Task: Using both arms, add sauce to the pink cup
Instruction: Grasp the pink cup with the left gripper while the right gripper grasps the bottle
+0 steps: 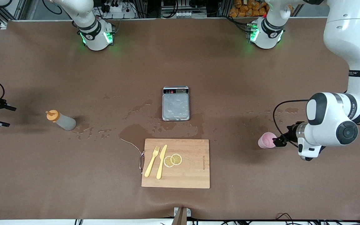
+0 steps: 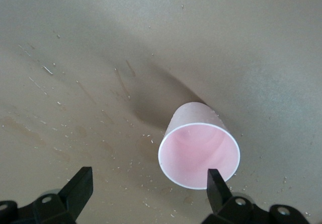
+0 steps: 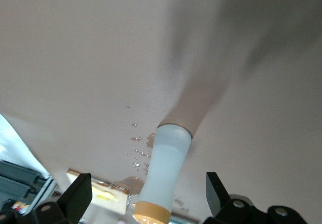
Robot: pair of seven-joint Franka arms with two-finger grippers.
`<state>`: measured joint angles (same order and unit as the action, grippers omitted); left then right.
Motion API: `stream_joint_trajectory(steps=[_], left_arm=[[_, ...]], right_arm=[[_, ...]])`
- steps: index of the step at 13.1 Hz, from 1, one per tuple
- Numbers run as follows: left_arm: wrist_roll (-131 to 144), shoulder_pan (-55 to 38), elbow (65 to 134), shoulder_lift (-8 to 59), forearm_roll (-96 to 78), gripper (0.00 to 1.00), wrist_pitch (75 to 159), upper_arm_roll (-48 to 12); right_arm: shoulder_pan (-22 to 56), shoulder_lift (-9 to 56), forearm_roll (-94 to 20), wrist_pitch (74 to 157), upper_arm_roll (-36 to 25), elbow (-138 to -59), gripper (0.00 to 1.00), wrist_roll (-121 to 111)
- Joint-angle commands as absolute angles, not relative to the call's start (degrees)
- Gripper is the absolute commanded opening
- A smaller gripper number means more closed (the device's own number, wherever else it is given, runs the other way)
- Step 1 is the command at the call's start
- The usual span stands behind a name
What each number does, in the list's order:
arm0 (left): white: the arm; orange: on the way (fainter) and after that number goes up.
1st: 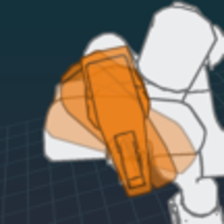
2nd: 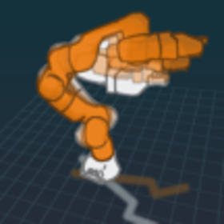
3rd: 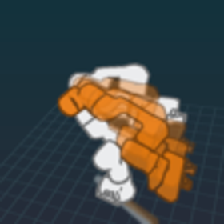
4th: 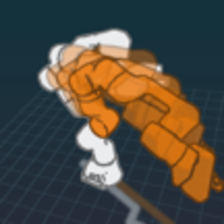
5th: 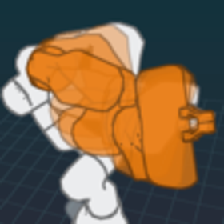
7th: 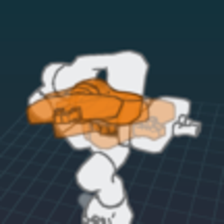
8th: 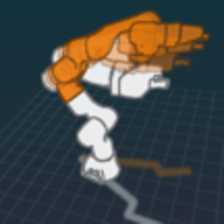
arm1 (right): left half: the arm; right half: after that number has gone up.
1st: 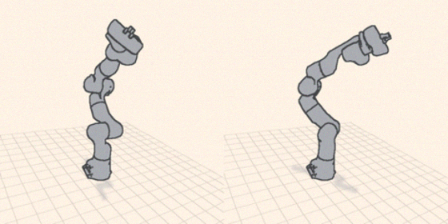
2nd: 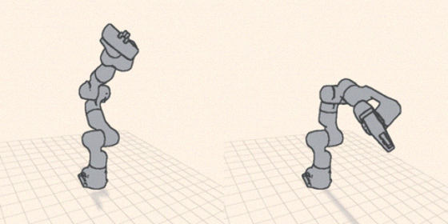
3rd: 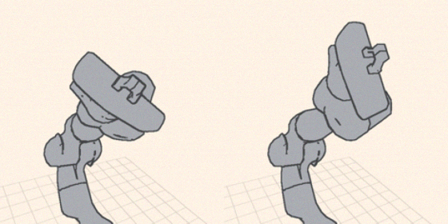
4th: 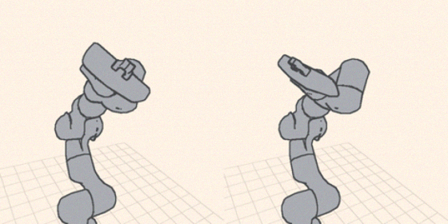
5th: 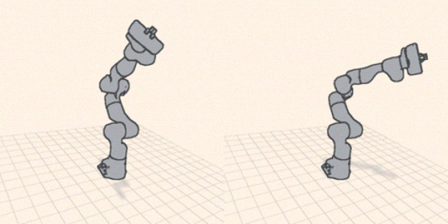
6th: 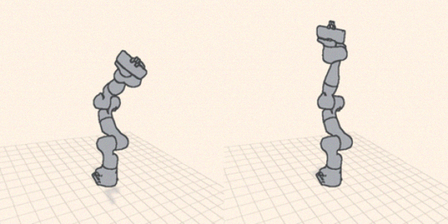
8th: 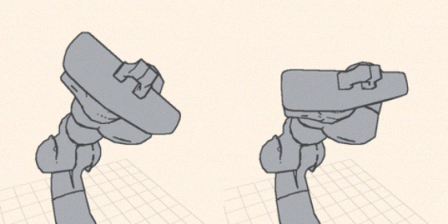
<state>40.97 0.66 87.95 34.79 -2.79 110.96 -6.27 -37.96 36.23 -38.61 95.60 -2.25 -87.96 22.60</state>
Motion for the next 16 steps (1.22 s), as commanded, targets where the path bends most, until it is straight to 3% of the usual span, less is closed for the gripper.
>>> stream_joint_trajectory(steps=[1,16], left_arm=[[42.72,0.18,86.13,36.73,-1.14,1.0,111.79,-6.33],[26.72,-0.7,86.48,39.64,0.62,1.0,111.97,-6.86]], right_arm=[[-39.55,40.59,-42.27,91.07,-1.14,-84.2,1.0,28.45],[-39.29,51.15,-53.44,82.79,-0.79,-84.29,1.0,34.37]])
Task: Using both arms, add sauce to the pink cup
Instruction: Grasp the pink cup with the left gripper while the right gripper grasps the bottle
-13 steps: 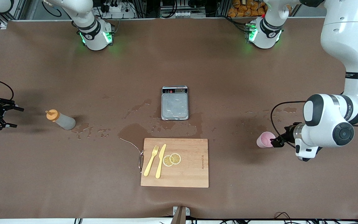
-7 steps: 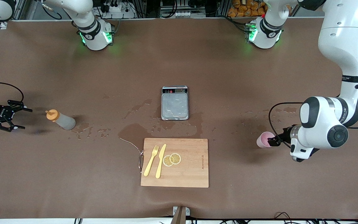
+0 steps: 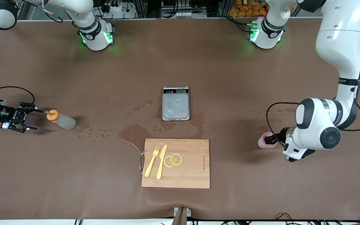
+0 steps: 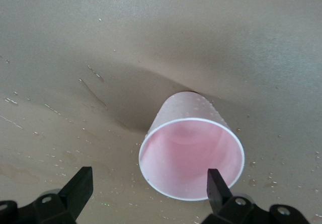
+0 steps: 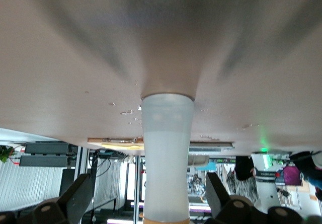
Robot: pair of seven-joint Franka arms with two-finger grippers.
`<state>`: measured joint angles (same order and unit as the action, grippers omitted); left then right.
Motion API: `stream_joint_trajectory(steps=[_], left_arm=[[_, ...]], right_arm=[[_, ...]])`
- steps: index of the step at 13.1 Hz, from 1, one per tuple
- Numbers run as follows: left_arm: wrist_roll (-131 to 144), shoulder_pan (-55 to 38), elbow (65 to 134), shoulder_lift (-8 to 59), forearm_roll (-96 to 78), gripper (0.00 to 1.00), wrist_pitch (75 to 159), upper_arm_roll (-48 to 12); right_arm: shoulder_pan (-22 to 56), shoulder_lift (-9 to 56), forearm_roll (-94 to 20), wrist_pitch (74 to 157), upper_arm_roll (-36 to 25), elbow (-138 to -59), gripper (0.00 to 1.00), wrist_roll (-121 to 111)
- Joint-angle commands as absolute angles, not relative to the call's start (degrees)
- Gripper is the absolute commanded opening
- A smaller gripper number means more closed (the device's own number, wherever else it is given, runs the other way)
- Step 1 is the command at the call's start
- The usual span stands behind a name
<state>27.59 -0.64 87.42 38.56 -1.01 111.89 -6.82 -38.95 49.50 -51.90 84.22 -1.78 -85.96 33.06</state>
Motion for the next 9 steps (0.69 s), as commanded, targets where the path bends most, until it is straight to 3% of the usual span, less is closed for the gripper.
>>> stream_joint_trajectory(steps=[1,6,8,9], left_arm=[[26.81,-0.79,86.48,39.73,0.44,1.0,111.97,-6.86],[26.89,-0.79,86.48,39.81,0.53,0.32,112.06,-6.77],[26.89,-0.79,86.57,39.73,0.44,0.07,112.76,-6.77],[26.89,-0.79,86.57,39.73,0.53,0.0,112.85,-6.77]], right_arm=[[-39.11,51.76,-53.7,82.62,-0.44,-84.37,1.0,34.37],[-36.48,52.38,-56.59,82.44,0.62,-86.74,1.0,34.02],[-35.34,52.47,-57.74,82.53,0.62,-87.54,1.0,33.93],[-34.64,52.56,-57.74,82.7,0.62,-87.63,1.0,33.93]])
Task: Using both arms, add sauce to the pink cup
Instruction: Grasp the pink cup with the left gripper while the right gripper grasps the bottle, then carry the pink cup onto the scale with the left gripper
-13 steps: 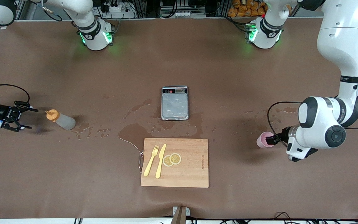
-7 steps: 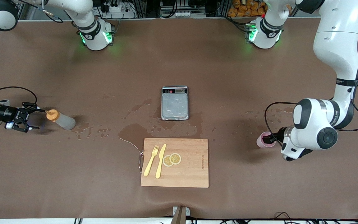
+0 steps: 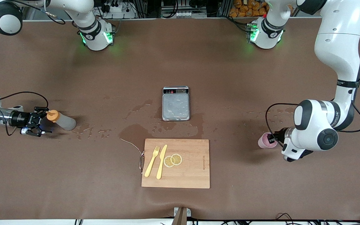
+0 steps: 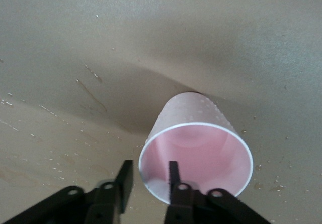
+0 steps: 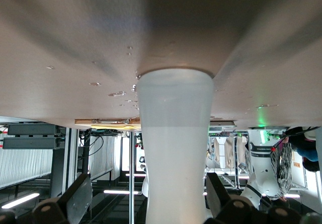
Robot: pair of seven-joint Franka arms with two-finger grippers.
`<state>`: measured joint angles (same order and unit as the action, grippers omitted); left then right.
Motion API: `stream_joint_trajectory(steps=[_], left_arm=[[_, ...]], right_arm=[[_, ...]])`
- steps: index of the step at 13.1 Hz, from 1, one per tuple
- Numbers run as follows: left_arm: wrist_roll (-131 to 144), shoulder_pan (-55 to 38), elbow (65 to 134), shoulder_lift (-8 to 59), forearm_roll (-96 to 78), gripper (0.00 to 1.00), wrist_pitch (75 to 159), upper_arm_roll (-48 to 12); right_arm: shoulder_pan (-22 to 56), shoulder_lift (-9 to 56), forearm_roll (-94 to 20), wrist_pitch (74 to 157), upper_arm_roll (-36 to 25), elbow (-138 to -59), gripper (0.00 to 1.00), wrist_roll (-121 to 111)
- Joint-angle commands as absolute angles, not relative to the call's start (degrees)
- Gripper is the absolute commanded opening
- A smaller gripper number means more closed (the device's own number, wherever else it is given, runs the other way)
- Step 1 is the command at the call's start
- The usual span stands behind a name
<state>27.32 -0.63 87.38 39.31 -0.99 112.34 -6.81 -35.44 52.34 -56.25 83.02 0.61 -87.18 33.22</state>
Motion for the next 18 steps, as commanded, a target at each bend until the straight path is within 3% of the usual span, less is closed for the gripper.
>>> stream_joint_trajectory(steps=[1,10,15,18], left_arm=[[26.89,-0.79,86.57,39.73,0.53,0.0,112.85,-6.77],[26.8,0.17,86.31,34.9,-0.35,0.0,112.76,-7.99],[23.65,1.23,86.4,28.23,-8.86,0.0,104.53,-10.28],[22.58,0.8,86.31,24.79,-13.52,0.0,97.83,-12.47]], right_arm=[[-34.19,52.65,-57.74,82.97,0.62,-87.63,1.0,33.93],[-33.31,54.75,-56.87,83.5,0.44,-87.45,1.0,29.28],[-32.78,54.84,-55.91,84.72,0.26,-87.54,0.99,29.0],[-32.52,54.84,-55.2,84.9,0.26,-87.36,0.6,29.61]])
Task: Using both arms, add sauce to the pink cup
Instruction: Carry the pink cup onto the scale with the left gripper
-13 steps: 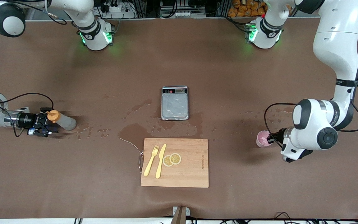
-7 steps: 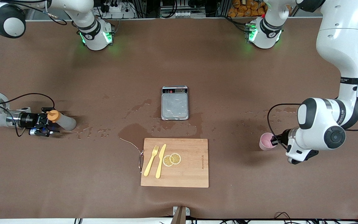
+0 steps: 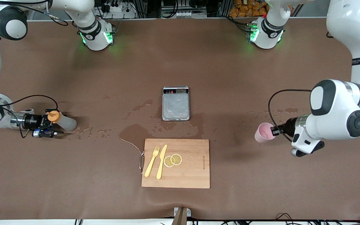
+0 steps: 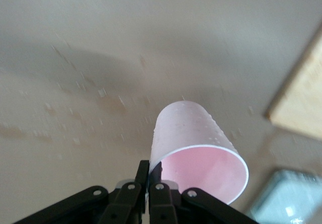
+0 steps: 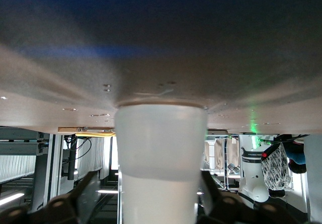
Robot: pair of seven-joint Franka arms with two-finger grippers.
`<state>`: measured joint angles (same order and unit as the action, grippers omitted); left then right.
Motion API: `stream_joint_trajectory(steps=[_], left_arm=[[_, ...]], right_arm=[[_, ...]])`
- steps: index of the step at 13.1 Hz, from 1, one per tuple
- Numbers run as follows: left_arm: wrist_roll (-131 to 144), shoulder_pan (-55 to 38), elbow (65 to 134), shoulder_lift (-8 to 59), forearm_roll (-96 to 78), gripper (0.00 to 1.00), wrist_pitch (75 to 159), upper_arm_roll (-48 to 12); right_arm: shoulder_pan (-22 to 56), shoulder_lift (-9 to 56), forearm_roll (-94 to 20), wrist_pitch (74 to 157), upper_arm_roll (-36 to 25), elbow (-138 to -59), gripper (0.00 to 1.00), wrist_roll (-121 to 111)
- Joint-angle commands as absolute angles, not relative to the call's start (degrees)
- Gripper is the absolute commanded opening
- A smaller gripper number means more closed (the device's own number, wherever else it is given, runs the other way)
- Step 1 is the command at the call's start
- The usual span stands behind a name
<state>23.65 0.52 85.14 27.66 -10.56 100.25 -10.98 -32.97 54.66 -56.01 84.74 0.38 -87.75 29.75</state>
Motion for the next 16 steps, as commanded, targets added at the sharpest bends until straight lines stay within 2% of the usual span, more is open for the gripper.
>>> stream_joint_trajectory(steps=[1,2,5,6,9,12,16], left_arm=[[23.46,0.7,86.31,24.79,-13.8,0.0,97.74,-14.74],[24.77,0.79,86.4,24.87,-13.8,0.0,97.65,-16.94],[30.66,-0.17,86.22,25.75,-18.17,0.0,99.13,-20.47],[31.54,-2.44,86.22,26.19,-19.32,0.0,101.14,-20.65],[39.52,-10.61,86.22,29.96,-19.51,0.0,106.41,-20.57],[45.43,-17.04,86.04,33.22,-19.07,0.0,112.57,-19.86],[47.63,-21.35,84.12,36.99,-18.99,0.0,114.87,-19.78]], right_arm=[[-32.26,54.5,-54.76,84.9,0.18,-87.28,0.53,29.88],[-31.91,54.14,-54.15,84.82,0.18,-87.1,0.48,30.06],[-30.94,53.18,-53.88,84.99,0.09,-86.66,0.49,32.78],[-30.76,53.0,-53.88,84.9,0.09,-86.23,0.52,34.0],[-29.1,51.68,-53.88,85.78,-0.7,-86.22,0.52,35.42],[-23.75,49.67,-53.88,86.04,-5.52,-86.13,0.52,38.4],[-15.14,47.73,-53.7,85.78,-13.77,-83.85,0.52,43.85]])
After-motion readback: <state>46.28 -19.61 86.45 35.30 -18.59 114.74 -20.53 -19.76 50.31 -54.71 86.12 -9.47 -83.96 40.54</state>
